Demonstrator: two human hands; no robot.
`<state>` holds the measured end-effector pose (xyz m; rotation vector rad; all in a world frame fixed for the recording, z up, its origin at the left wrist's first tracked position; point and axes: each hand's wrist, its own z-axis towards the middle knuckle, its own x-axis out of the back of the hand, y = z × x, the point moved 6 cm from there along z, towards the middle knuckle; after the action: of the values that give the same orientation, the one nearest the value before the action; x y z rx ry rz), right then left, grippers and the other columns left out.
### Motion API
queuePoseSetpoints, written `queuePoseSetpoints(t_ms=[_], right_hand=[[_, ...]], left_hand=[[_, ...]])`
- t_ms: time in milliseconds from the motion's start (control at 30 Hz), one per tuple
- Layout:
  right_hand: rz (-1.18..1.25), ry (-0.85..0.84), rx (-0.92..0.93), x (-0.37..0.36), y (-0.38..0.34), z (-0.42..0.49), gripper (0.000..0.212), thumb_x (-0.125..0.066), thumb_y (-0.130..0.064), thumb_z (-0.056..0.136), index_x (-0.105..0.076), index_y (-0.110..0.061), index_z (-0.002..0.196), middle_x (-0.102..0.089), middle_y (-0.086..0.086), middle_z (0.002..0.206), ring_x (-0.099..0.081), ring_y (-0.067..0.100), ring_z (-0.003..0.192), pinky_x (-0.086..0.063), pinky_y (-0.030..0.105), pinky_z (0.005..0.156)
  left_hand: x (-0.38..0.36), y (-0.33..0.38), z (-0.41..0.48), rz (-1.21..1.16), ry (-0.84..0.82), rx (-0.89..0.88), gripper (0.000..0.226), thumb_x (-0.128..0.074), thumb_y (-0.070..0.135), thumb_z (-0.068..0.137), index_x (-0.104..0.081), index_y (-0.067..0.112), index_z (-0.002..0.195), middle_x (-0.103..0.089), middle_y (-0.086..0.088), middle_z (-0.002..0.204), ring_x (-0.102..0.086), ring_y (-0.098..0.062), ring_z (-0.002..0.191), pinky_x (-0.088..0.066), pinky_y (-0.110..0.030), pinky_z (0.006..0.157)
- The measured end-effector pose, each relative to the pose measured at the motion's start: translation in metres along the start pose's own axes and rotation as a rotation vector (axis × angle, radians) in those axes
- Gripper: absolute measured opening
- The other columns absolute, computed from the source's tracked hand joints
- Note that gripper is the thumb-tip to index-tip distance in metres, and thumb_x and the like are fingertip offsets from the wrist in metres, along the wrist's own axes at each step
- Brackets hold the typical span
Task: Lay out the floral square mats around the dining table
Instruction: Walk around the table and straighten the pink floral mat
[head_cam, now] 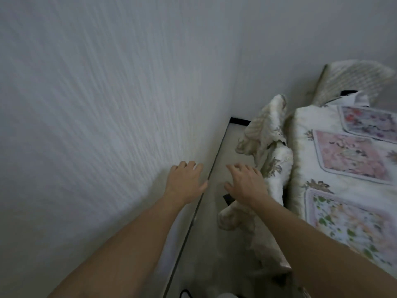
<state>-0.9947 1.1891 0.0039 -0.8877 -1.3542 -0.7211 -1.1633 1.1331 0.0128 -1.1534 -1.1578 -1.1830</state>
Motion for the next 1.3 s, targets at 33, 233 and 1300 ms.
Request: queuePoseSetpoints(t_ms=[33, 233, 1300], right_hand=[[0.000, 0.011, -0.034, 0.003, 0.009, 0.005, 0.057, -0.044, -0.047, 0.088, -0.039, -0.027, 0.142, -0.051, 0.002, 0.138, -0.048, 0.026, 0.124, -0.038, 0.044, 0.103], [-0.003, 0.078, -0.284, 0.018, 0.085, 0.022, 0.055, -0.043, -0.051, 0.089, -0.042, -0.029, 0.140, -0.050, 0.001, 0.139, -0.044, 0.024, 0.128, -0.035, 0.043, 0.105], [0.107, 0.057, -1.293, -0.021, 0.419, -0.009, 0.056, -0.044, -0.047, 0.094, -0.037, -0.024, 0.145, -0.046, 0.007, 0.144, -0.042, 0.028, 0.132, -0.033, 0.046, 0.108]], left_hand=[[0.001, 0.005, 0.019, 0.003, -0.005, -0.037, 0.061, -0.038, 0.059, 0.091, -0.045, 0.020, 0.137, -0.055, -0.005, 0.131, -0.051, -0.028, 0.114, -0.042, -0.043, 0.090], [0.011, 0.064, 0.116, 0.041, 0.007, -0.286, 0.060, -0.037, 0.060, 0.089, -0.046, 0.021, 0.133, -0.058, -0.007, 0.126, -0.053, -0.030, 0.111, -0.045, -0.043, 0.087], [-0.073, 0.440, 0.449, 0.044, -0.124, -1.113, 0.064, -0.034, 0.061, 0.093, -0.037, 0.023, 0.144, -0.049, -0.005, 0.142, -0.048, -0.029, 0.124, -0.045, -0.045, 0.094]])
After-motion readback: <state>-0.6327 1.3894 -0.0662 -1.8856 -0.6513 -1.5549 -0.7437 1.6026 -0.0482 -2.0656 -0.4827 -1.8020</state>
